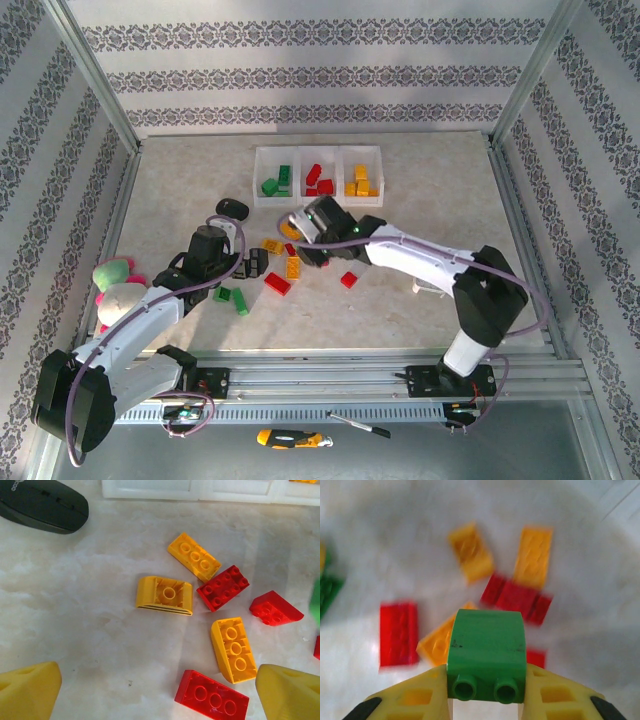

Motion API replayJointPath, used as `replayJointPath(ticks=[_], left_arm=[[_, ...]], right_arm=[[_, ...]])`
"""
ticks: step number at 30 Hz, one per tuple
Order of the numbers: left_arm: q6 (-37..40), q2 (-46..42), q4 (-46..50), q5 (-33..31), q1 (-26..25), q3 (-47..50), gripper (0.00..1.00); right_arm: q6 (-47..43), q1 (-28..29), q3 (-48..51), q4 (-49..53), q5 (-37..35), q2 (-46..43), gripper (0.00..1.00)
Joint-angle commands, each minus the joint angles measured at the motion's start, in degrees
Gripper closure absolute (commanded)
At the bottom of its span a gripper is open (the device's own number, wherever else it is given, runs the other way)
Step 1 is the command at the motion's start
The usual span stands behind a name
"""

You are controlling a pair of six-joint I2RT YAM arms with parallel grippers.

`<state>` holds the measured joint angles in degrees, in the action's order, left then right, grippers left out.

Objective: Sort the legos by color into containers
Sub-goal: Pick up the lego from the bottom-center of the table, then place the lego in the container.

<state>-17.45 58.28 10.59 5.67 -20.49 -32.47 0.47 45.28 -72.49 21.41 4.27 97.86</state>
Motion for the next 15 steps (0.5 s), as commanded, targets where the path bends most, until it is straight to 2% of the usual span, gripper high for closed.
replayJointPath(ticks=[1, 9, 15], left_arm=[[5.2, -1.3, -2.1, 0.6, 0.7, 0.8, 0.01], [0.5, -2.5, -0.8, -1.4, 0.7, 0.9, 0.01], [-6.9, -2.3, 2.2, -5.6, 0.7, 0.5, 0.01]], right_arm=[[-1.6, -1.9, -7.9, -4.4, -5.2, 6.7, 0.73], [-3.0, -5.6, -32.7, -4.6, -6.7, 26.1, 0.73], [-3.5, -7.4, -48.3, -2.6, -6.7, 38.2, 0.72]])
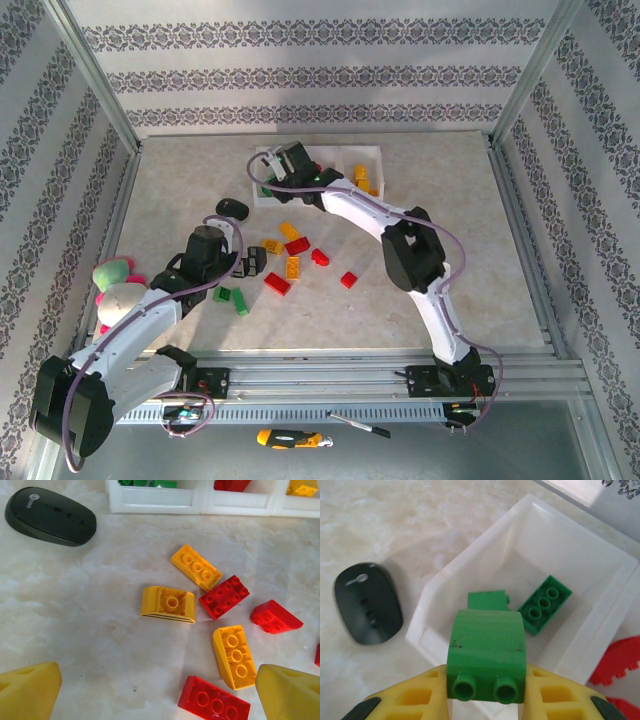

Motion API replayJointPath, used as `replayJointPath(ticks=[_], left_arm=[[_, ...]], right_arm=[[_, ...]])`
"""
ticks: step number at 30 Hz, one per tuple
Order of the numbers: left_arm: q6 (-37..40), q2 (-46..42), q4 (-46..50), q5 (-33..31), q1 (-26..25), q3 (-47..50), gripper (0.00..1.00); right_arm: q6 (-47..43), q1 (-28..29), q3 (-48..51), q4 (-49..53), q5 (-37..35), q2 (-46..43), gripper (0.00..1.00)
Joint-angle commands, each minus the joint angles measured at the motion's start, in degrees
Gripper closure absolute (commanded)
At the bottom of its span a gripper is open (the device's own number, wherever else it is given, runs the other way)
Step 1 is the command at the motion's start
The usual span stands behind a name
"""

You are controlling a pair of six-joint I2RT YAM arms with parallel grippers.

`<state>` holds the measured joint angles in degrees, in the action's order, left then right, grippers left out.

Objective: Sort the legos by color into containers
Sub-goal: Place the lego in the container, then pick up the lego from the bottom-left of the table.

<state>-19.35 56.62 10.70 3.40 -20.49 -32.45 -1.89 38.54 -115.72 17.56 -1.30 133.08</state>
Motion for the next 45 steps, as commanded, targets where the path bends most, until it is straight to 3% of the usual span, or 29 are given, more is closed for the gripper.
replayJointPath(ticks=[1, 6, 9, 11, 17, 23, 31, 37, 45], left_arm=[[-6.3, -0.6, 3.0, -4.1, 0.7, 0.3, 0.01], [-14.0, 0.4, 7.8, -8.2, 0.7, -1.1, 0.01], [-16.8, 1.4, 11.1, -8.8, 0.7, -2.6, 0.0], [-18.1, 2.8, 14.7, -9.0, 0.7, -4.6, 0.01], [-23.7, 5.9, 29.1, -9.2, 0.4, -10.0, 0.01], [-27.3, 5.7, 36.5, -10.0, -2.6, -11.4, 0.04], [-31.4, 8.9, 38.3, -9.8, -7.3, -11.7, 0.06], [-35.4, 14.6, 34.4, -5.7, -9.6, -10.4, 0.13], [-37.1, 19.5, 29.9, -3.7, -10.1, -7.7, 0.28]], right_arm=[[-1.5, -0.9, -7.3, 1.8, -1.1, 4.8, 0.72], [-2.4, -1.7, -15.4, 5.1, 0.0, 9.6, 0.64], [-3.2, -1.6, -16.0, 6.0, 0.2, 8.2, 0.48], [-3.2, -1.6, -13.7, 5.1, 0.5, 5.5, 0.39], [-1.6, -1.5, 2.5, -1.2, 1.1, -7.3, 0.26], [-0.1, -1.6, 25.7, -10.1, 3.5, -24.0, 0.22], [-0.7, -0.9, 47.4, -8.7, 10.2, -42.2, 0.16], [-1.4, -0.6, 54.8, -7.5, 12.3, -49.2, 0.14], [-2.0, -0.6, 54.2, -7.5, 11.7, -48.7, 0.14]])
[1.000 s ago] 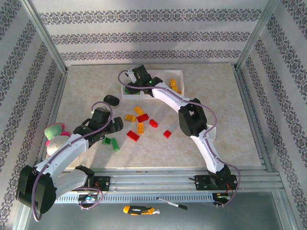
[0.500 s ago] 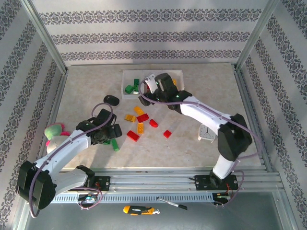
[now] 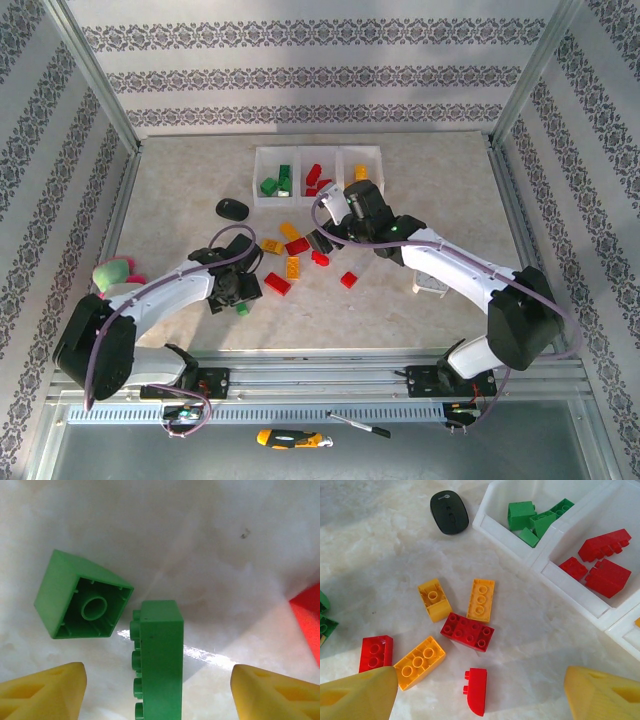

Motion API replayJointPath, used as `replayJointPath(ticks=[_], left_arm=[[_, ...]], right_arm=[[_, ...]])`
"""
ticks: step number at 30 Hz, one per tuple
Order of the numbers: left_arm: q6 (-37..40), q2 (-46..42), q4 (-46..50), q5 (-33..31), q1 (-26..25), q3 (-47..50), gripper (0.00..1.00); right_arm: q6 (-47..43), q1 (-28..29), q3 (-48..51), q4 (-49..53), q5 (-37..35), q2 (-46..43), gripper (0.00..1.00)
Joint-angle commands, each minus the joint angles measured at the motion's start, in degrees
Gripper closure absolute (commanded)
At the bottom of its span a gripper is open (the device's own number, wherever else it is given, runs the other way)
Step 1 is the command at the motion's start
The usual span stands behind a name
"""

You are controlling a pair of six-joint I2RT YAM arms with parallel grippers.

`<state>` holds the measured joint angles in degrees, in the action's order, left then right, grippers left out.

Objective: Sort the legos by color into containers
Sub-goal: Pick up the lego from the bottom-left of the table.

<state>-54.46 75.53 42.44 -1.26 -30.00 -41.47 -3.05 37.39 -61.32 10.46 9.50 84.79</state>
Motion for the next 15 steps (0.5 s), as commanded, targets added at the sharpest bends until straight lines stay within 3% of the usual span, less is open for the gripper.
replayJointPath(ticks=[1, 15], left_arm=[[-2.2, 1.0, -2.3, 1.2, -0.6, 1.7, 0.3], [0.0, 1.4, -1.8, 0.2, -0.6, 0.6, 0.74]], right_arm=[[-0.7, 0.5, -0.4, -0.4, 1.0, -0.1, 0.14], [-0.1, 0.6, 0.4, -0.4, 1.7, -2.5, 0.14]])
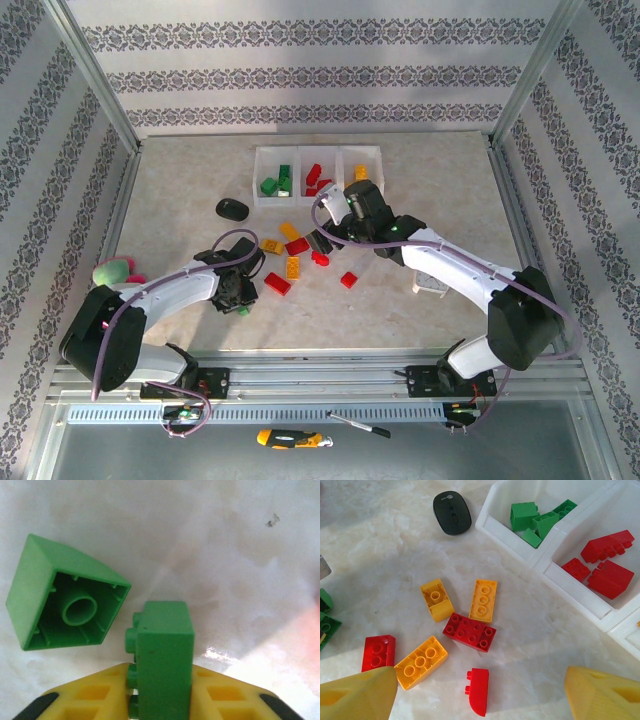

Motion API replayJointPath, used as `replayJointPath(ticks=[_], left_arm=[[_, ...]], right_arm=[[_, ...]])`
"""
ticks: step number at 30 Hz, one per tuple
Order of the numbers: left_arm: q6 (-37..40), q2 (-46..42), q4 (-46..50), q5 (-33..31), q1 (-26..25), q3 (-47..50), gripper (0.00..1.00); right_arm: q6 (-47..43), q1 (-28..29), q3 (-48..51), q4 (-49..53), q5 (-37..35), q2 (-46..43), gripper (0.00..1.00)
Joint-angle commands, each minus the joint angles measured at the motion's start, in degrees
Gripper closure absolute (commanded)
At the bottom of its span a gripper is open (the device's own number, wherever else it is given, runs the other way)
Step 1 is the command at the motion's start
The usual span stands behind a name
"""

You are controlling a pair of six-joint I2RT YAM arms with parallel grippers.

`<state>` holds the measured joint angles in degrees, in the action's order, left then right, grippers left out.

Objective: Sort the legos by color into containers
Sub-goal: Pick up the lego from the bottom-left of the table, then place the lego in the container.

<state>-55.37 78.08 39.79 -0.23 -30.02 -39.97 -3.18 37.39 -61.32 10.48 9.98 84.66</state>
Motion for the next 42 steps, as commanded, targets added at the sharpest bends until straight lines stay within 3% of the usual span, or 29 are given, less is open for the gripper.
replayJointPath(ticks=[1, 8, 13, 25, 42], left_arm=[[1.1, -1.5, 1.1, -1.0, -0.6, -1.3, 0.74], [7.6, -1.8, 2.0, -3.6, -0.6, -9.3, 0.77], [12.2, 4.2, 1.2, -6.3, 0.9, -18.6, 0.77], [25.5, 29.2, -0.1, -7.2, 5.3, -52.0, 0.77], [32.2, 61.2, 13.1, -6.8, 10.7, -98.1, 0.77]], right_arm=[[0.2, 0.6, 0.5, -0.4, 1.3, -2.7, 0.14], [1.5, 0.9, 1.8, -1.0, 2.5, -6.5, 0.13], [1.6, 1.0, 2.2, -1.0, 3.8, -8.8, 0.12], [1.7, 1.1, 2.4, -2.3, 3.4, -11.0, 0.12], [3.7, 1.1, 6.2, -2.1, -2.0, -15.1, 0.12]])
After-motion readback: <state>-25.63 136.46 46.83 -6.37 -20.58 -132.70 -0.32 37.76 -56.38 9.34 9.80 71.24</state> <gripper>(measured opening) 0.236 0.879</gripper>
